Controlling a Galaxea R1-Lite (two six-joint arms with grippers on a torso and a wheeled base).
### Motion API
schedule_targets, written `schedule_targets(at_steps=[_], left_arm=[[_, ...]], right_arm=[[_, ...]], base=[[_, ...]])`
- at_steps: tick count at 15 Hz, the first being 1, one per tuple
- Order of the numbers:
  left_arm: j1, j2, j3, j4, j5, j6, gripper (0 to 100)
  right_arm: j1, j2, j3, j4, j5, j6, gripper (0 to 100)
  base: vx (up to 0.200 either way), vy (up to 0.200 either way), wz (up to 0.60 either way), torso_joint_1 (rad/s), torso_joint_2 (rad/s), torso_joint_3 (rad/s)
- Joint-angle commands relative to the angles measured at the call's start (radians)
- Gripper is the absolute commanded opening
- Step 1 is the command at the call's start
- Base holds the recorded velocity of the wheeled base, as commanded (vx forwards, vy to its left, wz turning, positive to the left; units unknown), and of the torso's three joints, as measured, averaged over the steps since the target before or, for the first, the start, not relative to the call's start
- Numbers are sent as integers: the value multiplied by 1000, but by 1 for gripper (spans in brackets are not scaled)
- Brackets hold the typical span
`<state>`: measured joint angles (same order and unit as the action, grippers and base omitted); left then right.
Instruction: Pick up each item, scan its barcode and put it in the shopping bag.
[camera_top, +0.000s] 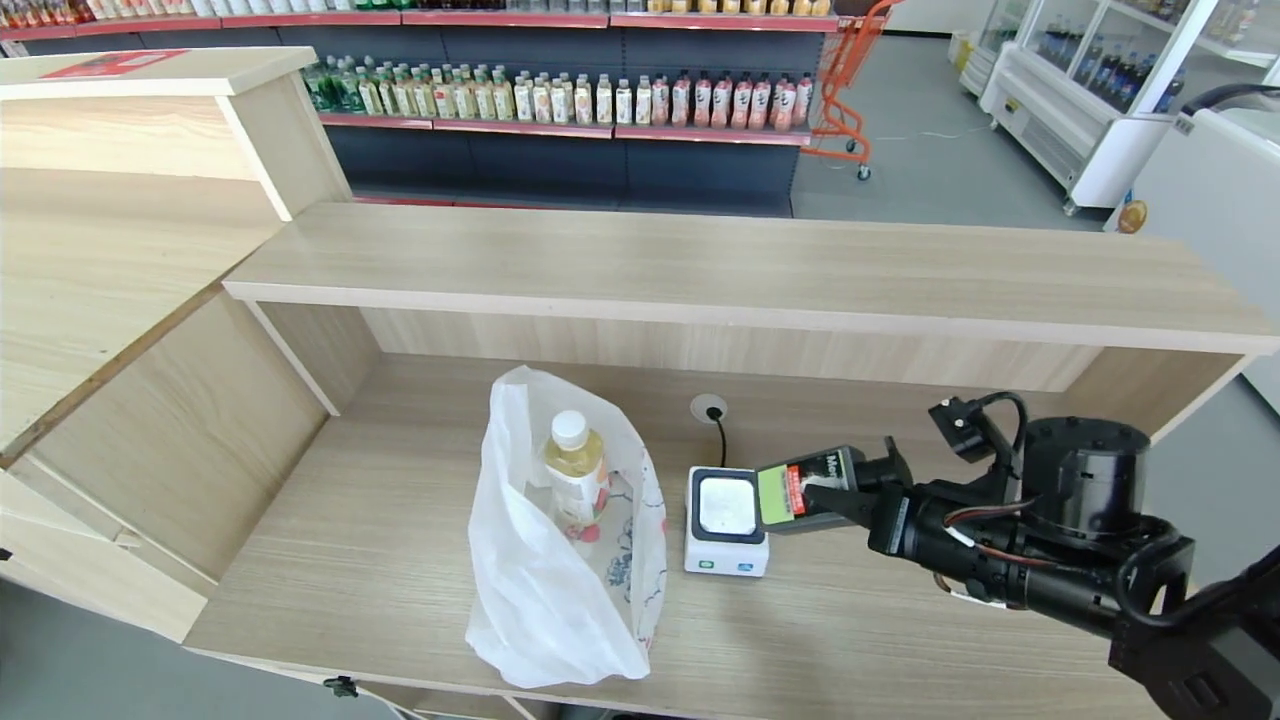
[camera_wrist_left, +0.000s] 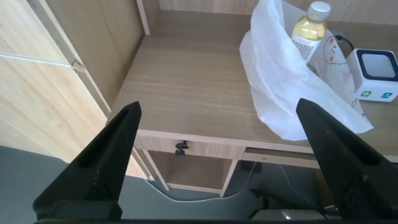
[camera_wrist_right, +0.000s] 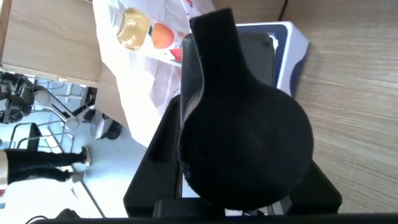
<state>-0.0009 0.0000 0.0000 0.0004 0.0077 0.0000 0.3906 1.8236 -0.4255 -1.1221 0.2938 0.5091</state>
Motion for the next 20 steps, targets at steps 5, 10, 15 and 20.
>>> schedule_targets(at_steps=[5, 10, 15, 20], left_arm=[[1, 2, 0, 0, 0, 0, 100], [1, 2, 0, 0, 0, 0, 100], [1, 2, 0, 0, 0, 0, 100], [1, 2, 0, 0, 0, 0, 100]], right_arm=[[14, 190, -134, -1, -4, -15, 0], [51, 278, -208, -2, -5, -23, 0], [47, 347, -265, -2, -4, -127, 0], [59, 365, -277, -2, -5, -130, 0]], base=[[0, 0, 0, 0, 0, 0], [0, 0, 0, 0, 0, 0], [0, 0, 0, 0, 0, 0], [0, 0, 0, 0, 0, 0]])
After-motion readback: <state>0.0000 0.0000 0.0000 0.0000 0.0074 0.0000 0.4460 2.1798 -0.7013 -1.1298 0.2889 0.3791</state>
